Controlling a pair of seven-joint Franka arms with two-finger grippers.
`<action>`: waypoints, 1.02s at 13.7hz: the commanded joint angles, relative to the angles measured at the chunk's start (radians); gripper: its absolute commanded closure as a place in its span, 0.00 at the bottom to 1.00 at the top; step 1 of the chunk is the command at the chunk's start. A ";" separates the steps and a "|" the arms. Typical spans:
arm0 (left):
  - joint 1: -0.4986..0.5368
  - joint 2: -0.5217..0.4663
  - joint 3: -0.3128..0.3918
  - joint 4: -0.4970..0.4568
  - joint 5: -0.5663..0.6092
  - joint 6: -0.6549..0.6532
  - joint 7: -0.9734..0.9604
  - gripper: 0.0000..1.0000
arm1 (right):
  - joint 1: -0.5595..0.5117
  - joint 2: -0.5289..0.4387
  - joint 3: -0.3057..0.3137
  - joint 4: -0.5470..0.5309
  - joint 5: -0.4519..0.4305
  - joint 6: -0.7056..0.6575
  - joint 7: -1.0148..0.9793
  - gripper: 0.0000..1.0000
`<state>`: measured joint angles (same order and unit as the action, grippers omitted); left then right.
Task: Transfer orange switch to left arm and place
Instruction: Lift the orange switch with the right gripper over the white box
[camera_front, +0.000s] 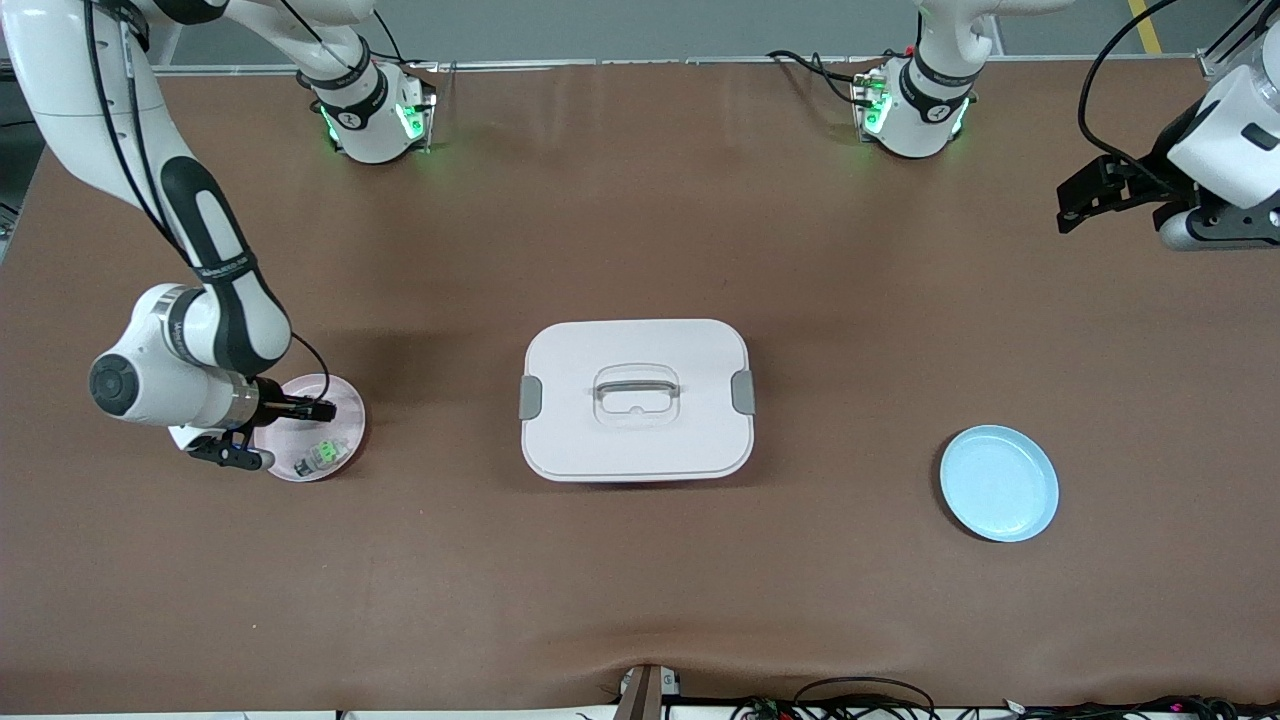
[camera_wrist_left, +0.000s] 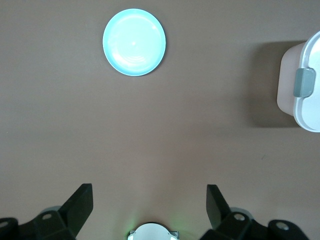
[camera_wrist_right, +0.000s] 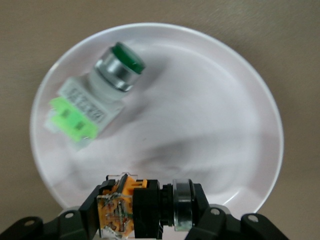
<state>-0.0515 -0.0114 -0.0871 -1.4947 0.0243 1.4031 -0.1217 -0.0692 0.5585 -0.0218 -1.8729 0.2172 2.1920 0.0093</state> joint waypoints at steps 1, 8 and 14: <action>0.002 -0.001 -0.005 0.007 0.009 -0.010 -0.012 0.00 | -0.009 -0.017 0.008 0.081 0.071 -0.147 0.073 1.00; -0.004 0.005 -0.005 0.011 0.008 -0.010 -0.015 0.00 | 0.103 -0.094 0.013 0.193 0.208 -0.363 0.475 1.00; -0.007 0.005 -0.008 0.011 -0.003 0.010 -0.013 0.00 | 0.216 -0.134 0.028 0.290 0.277 -0.469 0.852 1.00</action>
<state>-0.0557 -0.0100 -0.0886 -1.4945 0.0237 1.4080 -0.1230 0.1223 0.4414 0.0070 -1.6320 0.4537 1.7806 0.7439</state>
